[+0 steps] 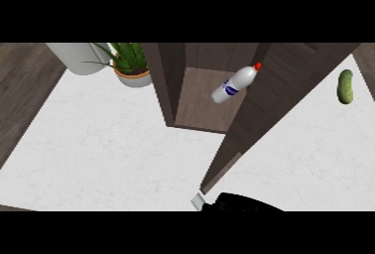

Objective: Pick up the bottled water, place it into the cabinet and close the cabinet

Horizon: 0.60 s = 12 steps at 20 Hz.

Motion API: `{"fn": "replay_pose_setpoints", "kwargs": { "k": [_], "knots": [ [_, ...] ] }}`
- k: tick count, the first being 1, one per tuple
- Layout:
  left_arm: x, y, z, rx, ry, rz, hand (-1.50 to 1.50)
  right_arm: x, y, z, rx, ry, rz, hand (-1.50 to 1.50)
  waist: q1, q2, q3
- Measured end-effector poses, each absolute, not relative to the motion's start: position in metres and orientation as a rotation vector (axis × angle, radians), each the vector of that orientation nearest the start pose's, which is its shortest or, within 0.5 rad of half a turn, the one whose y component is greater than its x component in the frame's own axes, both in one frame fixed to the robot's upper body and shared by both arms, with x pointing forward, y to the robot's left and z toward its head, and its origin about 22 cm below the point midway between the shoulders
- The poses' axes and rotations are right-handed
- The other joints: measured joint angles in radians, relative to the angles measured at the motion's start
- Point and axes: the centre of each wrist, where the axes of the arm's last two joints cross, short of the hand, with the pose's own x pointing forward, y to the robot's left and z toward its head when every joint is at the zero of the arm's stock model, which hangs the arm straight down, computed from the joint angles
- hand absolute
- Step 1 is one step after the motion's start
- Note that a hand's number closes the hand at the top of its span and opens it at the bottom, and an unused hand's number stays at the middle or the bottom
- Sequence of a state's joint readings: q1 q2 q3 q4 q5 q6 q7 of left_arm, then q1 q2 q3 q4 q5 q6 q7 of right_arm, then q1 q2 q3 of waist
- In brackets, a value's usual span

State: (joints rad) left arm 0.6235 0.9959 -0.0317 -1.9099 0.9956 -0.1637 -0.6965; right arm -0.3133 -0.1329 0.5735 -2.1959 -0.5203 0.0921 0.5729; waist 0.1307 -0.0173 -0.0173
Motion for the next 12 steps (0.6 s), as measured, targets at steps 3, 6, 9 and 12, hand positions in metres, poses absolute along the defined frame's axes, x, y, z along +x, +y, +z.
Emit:
{"fn": "replay_pose_setpoints", "kwargs": {
  "k": [3, 6, 9, 12],
  "knots": [
    [0.112, 0.398, 0.085, -0.258, -1.87, 0.005, -1.5, 0.188, -0.08, 0.194, 1.017, -1.458, 0.829, 1.5, 0.008, 0.007, 0.003],
    [0.108, 0.406, 0.087, -0.266, -1.873, 0.004, -1.5, 0.196, -0.053, 0.209, 1.076, -1.398, 0.928, 1.5, 0.01, 0.013, 0.008],
    [0.1, 0.415, 0.088, -0.263, -1.879, 0.017, -1.5, 0.21, -0.032, 0.227, 1.112, -1.35, 0.989, 1.5, -0.001, 0.015, 0.011],
    [0.087, 0.429, 0.087, -0.242, -1.883, 0.042, -1.5, 0.227, -0.015, 0.241, 1.118, -1.304, 0.989, 1.5, -0.022, 0.015, 0.013]
  ]
}}
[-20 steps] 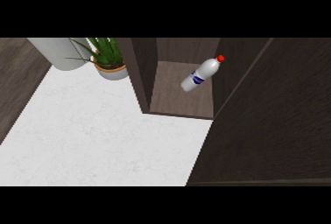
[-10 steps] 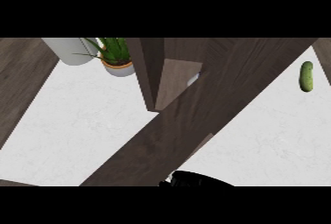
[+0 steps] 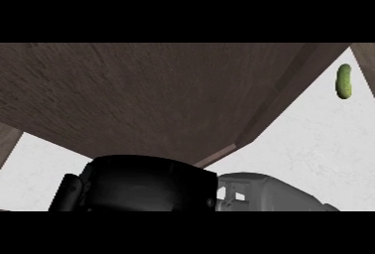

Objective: Pick up the bottled water, place it into the cabinet and close the cabinet

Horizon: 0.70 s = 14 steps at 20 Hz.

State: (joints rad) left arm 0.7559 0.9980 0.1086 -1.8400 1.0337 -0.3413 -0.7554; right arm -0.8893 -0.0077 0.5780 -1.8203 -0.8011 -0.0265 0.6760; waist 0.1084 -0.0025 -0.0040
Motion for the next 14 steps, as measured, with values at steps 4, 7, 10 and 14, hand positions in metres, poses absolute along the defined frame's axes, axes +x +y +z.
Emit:
{"fn": "replay_pose_setpoints", "kwargs": {
  "k": [4, 7, 10, 14],
  "knots": [
    [0.069, 0.439, 0.088, -0.201, -1.871, 0.058, -1.5, 0.256, -0.008, 0.245, 1.132, -1.229, 0.917, 1.5, -0.026, 0.001, 0.002],
    [0.061, 0.444, 0.092, -0.182, -1.871, 0.073, -1.5, 0.275, -0.006, 0.236, 1.142, -1.18, 0.872, 1.5, -0.046, 0.002, 0.004],
    [0.05, 0.448, 0.091, -0.158, -1.863, 0.085, -1.5, 0.294, -0.016, 0.224, 1.137, -1.155, 0.83, 1.5, -0.062, 0.002, 0.004],
    [0.041, 0.448, 0.094, -0.145, -1.858, 0.096, -1.5, 0.318, -0.03, 0.207, 1.117, -1.157, 0.768, 1.5, -0.074, 0.002, 0.004]
  ]
}}
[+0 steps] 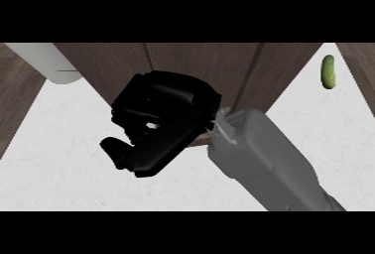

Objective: Pick up the bottled water, place it into the cabinet and close the cabinet

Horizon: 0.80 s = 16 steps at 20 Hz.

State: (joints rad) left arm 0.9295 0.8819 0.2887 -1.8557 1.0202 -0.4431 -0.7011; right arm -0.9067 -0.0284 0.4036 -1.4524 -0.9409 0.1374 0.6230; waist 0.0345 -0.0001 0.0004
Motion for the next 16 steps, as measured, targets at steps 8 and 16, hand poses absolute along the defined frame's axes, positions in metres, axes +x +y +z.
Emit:
{"fn": "replay_pose_setpoints", "kwargs": {
  "k": [8, 16],
  "knots": [
    [0.033, 0.452, 0.091, -0.138, -1.855, 0.11, -1.5, 0.362, -0.062, 0.185, 1.042, -1.248, 0.659, 1.5, -0.008, 0.001, -0.001],
    [0.03, 0.45, 0.094, -0.153, -1.854, 0.1, -1.5, 0.379, -0.064, 0.179, 0.985, -1.371, 0.712, -1.5, -0.007, -0.004, 0.0]
  ]
}}
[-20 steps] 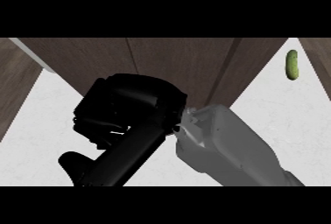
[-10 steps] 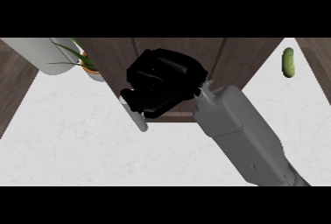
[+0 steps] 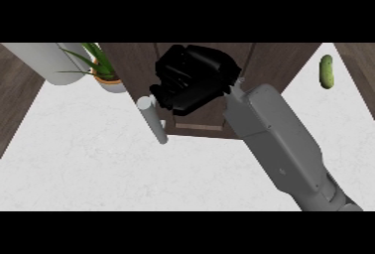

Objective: Pick up the bottled water, place it into the cabinet and close the cabinet

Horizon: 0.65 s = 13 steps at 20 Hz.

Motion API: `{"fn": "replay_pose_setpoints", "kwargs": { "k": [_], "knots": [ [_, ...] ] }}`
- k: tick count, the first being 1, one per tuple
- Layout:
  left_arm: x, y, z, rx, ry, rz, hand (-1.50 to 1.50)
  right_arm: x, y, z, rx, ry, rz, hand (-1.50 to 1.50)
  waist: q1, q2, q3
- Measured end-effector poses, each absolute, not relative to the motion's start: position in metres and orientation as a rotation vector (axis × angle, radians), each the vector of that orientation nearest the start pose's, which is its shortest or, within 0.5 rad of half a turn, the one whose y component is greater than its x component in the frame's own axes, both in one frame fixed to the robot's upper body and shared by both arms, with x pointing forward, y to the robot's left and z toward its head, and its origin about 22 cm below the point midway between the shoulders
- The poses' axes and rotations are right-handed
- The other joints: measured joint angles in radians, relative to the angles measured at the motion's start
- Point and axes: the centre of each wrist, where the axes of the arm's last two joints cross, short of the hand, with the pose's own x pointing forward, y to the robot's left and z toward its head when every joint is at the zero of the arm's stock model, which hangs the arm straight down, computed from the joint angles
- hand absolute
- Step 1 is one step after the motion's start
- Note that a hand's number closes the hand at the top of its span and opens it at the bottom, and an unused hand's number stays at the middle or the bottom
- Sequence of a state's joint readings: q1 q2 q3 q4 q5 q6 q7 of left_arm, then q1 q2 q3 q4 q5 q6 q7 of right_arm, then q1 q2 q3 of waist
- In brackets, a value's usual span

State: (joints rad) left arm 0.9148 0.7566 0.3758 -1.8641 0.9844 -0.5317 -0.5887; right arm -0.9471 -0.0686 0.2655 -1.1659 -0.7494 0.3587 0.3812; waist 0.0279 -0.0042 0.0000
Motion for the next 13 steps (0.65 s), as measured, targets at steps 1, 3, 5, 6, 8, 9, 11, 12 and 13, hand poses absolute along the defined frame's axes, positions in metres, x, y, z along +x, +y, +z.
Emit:
{"fn": "replay_pose_setpoints", "kwargs": {
  "k": [1, 3, 5, 6, 8, 9, 11, 12, 13],
  "knots": [
    [0.031, 0.449, 0.092, -0.155, -1.853, 0.099, -1.5, 0.379, -0.061, 0.18, 0.982, -1.377, 0.718, -1.5, -0.001, 0.001, 0.001],
    [0.032, 0.449, 0.092, -0.157, -1.858, 0.102, -1.5, 0.379, -0.055, 0.182, 0.974, -1.392, 0.728, -1.5, 0.002, 0.002, -0.002],
    [0.033, 0.447, 0.092, -0.16, -1.856, 0.092, -1.5, 0.381, -0.051, 0.185, 0.962, -1.404, 0.737, -1.5, 0.007, 0.005, -0.003],
    [0.036, 0.447, 0.092, -0.162, -1.86, 0.091, -1.5, 0.381, -0.048, 0.186, 0.956, -1.41, 0.742, -1.5, 0.006, 0.006, -0.003],
    [0.039, 0.447, 0.091, -0.166, -1.865, 0.086, -1.5, 0.382, -0.046, 0.188, 0.947, -1.417, 0.752, -1.5, 0.007, 0.008, -0.005],
    [0.041, 0.446, 0.091, -0.17, -1.868, 0.084, -1.5, 0.382, -0.045, 0.189, 0.94, -1.421, 0.755, -1.5, 0.007, 0.009, -0.005],
    [0.043, 0.442, 0.089, -0.183, -1.864, 0.08, -1.5, 0.382, -0.042, 0.189, 0.927, -1.438, 0.748, -1.5, 0.007, 0.008, -0.006],
    [0.044, 0.441, 0.087, -0.187, -1.865, 0.079, -1.5, 0.382, -0.04, 0.19, 0.919, -1.44, 0.745, -1.5, 0.008, 0.008, -0.005],
    [0.046, 0.44, 0.087, -0.192, -1.864, 0.073, -1.5, 0.383, -0.039, 0.191, 0.919, -1.441, 0.749, -1.5, 0.008, 0.009, -0.006]
  ]
}}
